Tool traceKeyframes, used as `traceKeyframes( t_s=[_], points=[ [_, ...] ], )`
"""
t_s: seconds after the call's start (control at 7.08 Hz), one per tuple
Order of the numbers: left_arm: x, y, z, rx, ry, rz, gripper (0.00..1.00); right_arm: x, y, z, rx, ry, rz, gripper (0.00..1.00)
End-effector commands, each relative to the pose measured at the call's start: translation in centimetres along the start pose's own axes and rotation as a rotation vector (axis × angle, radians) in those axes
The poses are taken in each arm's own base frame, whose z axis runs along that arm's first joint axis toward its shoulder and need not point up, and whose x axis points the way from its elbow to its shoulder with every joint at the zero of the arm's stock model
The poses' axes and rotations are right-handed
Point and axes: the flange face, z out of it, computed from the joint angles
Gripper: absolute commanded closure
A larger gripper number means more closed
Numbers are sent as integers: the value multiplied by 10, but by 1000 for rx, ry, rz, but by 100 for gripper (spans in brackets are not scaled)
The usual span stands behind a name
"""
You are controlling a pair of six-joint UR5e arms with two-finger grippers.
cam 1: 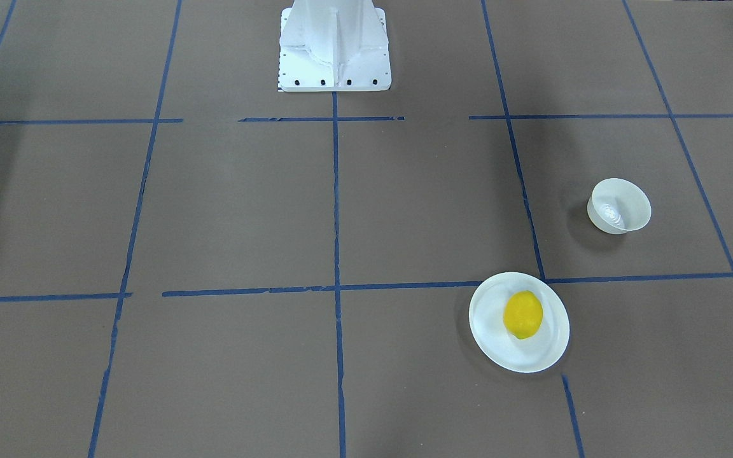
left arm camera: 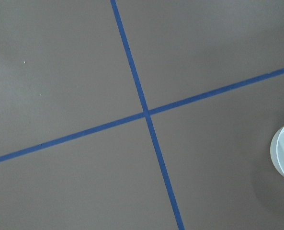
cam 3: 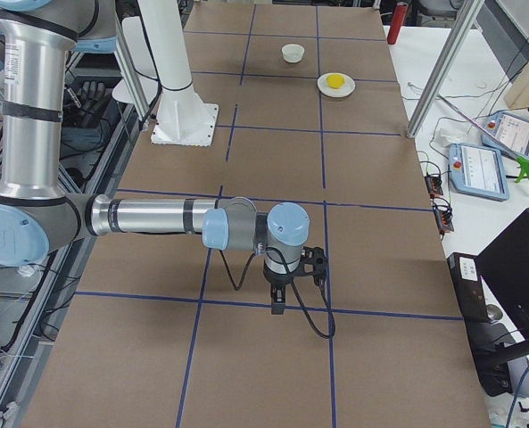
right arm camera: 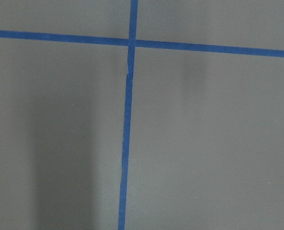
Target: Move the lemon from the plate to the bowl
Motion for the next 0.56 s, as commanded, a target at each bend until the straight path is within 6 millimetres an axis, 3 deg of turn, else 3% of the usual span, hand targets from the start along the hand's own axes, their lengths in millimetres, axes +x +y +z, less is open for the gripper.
traceKeyframes(
  t_s=[0.0, 0.28, 0.42],
  points=[
    [73, -89, 20, 17, 50, 49, 0, 0, 0, 0, 0, 0, 0, 0],
    [183, -176, 79, -36, 116, 37, 0, 0, 0, 0, 0, 0, 0, 0],
    [229, -210, 98, -33, 101, 20, 0, 0, 0, 0, 0, 0, 0, 0]
  ],
)
